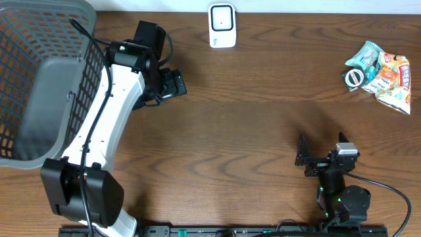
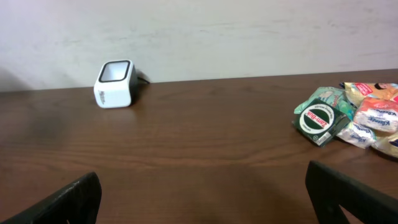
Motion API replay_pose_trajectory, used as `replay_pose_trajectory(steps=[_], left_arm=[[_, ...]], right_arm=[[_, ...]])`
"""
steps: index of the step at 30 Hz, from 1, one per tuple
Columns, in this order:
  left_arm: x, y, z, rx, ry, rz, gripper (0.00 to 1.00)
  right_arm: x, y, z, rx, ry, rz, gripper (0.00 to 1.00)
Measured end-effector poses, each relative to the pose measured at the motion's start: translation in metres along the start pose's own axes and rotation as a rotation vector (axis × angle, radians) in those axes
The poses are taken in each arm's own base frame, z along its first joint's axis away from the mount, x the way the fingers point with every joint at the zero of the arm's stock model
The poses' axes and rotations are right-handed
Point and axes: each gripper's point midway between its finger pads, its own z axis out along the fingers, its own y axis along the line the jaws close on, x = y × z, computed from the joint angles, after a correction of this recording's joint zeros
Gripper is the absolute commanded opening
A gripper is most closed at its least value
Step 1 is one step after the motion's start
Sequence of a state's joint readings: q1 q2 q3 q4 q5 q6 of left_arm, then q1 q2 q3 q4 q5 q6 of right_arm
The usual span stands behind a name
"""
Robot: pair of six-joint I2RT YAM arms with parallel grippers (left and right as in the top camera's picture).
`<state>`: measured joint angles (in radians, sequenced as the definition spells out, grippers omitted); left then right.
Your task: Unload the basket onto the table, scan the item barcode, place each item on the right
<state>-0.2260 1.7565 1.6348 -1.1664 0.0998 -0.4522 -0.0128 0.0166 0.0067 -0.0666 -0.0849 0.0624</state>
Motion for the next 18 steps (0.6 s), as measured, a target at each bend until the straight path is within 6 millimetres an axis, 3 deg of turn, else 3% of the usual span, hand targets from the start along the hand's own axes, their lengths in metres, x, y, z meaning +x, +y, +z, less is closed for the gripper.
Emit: replay_pose_trajectory(steps=[18], left_arm=[[0.0000, 0.0000, 0.0000, 0.000, 0.000, 0.000, 1.00]], right_arm=[[-0.0001, -0.0013, 0.0000, 0.007, 0.000, 0.000, 0.99]])
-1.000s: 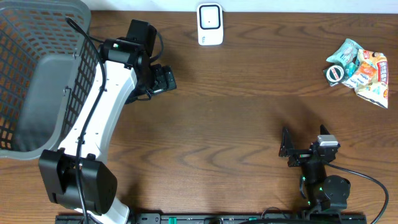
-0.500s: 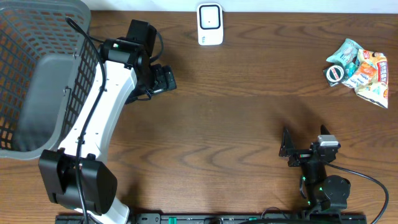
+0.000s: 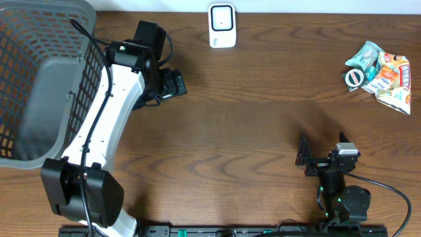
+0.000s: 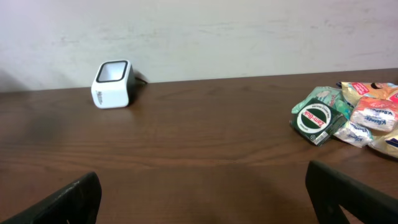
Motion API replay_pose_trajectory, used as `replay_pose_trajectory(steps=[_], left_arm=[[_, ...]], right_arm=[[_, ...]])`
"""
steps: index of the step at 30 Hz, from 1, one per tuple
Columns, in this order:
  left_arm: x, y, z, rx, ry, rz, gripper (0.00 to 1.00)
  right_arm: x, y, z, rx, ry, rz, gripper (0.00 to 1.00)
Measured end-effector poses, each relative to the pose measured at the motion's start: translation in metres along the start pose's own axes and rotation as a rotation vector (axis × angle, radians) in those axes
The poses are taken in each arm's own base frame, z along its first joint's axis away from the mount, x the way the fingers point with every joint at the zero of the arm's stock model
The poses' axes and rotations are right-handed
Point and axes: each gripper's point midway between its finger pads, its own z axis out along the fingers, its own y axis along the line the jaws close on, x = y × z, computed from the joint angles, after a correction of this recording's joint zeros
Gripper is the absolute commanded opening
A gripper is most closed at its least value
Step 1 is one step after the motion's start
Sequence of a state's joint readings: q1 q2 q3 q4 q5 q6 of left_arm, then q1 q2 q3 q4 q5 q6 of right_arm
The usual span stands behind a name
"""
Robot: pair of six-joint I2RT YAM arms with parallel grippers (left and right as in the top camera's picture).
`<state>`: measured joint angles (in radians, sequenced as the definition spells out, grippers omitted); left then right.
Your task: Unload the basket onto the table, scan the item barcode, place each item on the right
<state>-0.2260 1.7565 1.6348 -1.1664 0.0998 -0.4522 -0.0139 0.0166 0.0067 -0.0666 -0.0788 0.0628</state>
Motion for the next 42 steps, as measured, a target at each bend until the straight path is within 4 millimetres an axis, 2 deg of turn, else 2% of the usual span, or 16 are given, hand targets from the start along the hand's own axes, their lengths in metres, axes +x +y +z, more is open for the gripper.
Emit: replay_pose_trajectory(steps=[42], left_arm=[[0.0000, 0.0000, 0.0000, 0.000, 0.000, 0.000, 1.00]], right_arm=[[-0.0005, -0.0041, -0.0001, 0.017, -0.002, 0.001, 0.99]])
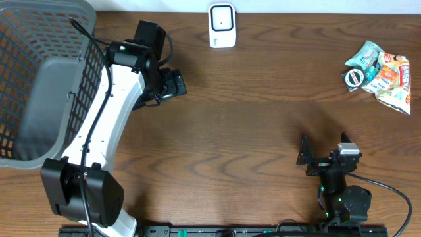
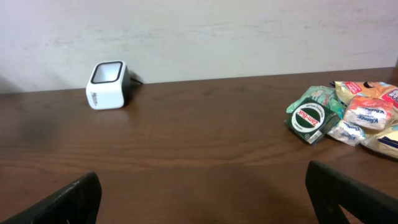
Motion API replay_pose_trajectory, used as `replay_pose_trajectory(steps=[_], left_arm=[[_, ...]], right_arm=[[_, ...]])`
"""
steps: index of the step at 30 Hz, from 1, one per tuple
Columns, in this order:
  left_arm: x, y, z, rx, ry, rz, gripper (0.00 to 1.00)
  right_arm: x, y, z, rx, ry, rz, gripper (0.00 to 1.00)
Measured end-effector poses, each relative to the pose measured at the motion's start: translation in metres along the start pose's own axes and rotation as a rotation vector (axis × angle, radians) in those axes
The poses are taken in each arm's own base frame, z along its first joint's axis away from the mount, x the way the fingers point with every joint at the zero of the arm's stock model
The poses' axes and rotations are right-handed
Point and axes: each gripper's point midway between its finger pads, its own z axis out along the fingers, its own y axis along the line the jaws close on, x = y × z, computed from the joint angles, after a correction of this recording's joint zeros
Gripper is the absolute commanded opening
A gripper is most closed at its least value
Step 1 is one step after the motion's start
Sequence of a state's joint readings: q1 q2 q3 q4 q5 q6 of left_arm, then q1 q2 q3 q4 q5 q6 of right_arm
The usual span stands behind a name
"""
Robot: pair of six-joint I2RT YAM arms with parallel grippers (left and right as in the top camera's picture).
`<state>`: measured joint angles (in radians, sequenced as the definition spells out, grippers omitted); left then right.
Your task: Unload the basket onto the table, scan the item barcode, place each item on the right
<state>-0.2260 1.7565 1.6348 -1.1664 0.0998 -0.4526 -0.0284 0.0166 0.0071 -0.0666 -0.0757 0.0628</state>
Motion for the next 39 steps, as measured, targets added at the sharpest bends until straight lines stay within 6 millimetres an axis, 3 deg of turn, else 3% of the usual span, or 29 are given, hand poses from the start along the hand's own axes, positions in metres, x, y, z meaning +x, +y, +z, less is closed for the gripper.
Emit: replay_pose_trajectory(steps=[18, 29, 39], left_arm=[[0.002, 0.001, 0.001, -0.005, 0.007, 0.005, 1.00], [0.023, 0.016, 0.041, -0.015, 0.018, 0.036, 1.00], [0.036, 0.023, 0.029, 0.061, -0.128, 0.076, 1.00]], right_arm=[[0.000, 0.000, 0.000, 0.000, 0.000, 0.000, 0.99], [0.000, 0.000, 0.000, 0.001, -0.001, 0.000, 0.99], [-0.001, 0.000, 0.000, 0.001, -0.002, -0.001, 0.99]])
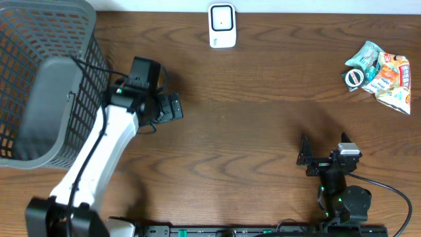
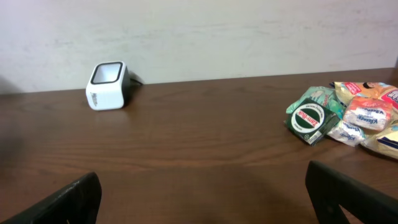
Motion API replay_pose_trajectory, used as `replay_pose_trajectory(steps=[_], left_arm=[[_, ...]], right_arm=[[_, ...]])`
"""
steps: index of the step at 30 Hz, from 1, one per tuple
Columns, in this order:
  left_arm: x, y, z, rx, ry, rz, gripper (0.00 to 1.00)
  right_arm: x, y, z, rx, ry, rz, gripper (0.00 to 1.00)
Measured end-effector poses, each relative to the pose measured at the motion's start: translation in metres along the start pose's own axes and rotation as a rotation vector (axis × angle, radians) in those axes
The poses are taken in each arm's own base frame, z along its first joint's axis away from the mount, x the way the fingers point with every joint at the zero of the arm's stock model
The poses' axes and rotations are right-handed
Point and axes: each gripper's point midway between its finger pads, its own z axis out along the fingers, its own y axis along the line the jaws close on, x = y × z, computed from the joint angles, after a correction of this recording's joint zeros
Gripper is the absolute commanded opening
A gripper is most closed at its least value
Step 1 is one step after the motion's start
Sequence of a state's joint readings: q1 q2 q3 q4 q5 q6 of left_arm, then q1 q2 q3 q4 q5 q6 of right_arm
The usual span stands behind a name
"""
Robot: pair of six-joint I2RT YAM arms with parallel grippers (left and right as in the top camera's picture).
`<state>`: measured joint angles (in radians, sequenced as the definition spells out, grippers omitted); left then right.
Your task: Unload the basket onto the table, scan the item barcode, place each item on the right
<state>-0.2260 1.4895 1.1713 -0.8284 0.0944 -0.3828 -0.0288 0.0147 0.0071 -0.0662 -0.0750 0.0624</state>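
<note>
The white barcode scanner point(image 1: 222, 25) stands at the table's far edge, its window facing up; it also shows in the right wrist view point(image 2: 107, 84). A pile of snack packets point(image 1: 381, 71) lies at the far right, with a green packet with a round label point(image 2: 313, 116) at its left end. My right gripper point(image 1: 304, 158) rests near the front edge, open and with nothing in it point(image 2: 205, 202), well short of the packets. My left gripper point(image 1: 172, 107) hovers left of centre beside the basket, and its fingers read only as a dark block.
A large grey mesh basket point(image 1: 26, 39) fills the far left corner, and the left arm's white link lies along its right side. A pale wall runs behind the table's far edge.
My left arm has drawn back toward the table's front, so its gripper sits nearer than it did. The right gripper, the scanner and the packets are where they were.
My left gripper stayed beside the basket's upper right side over the three earlier moments. My right gripper stayed open and turned slightly to the right, shifting scanner and packets left in its view. The left gripper has since come nearer the front.
</note>
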Motion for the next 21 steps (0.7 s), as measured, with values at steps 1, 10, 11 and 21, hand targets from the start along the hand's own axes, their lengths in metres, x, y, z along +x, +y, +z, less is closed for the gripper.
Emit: replay_pose_trajectory(steps=[1, 10, 11, 21], left_arm=[[0.000, 0.000, -0.001, 0.009, -0.018, 0.008, 1.00], [0.011, 0.005, -0.017, 0.094, -0.209, 0.060, 1.00], [0.015, 0.007, -0.018, 0.098, -0.225, 0.061, 1.00], [0.058, 0.031, -0.037, 0.126, -0.342, 0.064, 1.00]], right_arm=[[0.000, 0.000, 0.000, 0.000, 0.000, 0.000, 0.99], [0.000, 0.000, 0.000, 0.000, 0.000, 0.000, 0.99], [0.000, 0.000, 0.000, 0.000, 0.000, 0.000, 0.99], [-0.001, 0.000, 0.000, 0.000, -0.002, 0.000, 0.99]])
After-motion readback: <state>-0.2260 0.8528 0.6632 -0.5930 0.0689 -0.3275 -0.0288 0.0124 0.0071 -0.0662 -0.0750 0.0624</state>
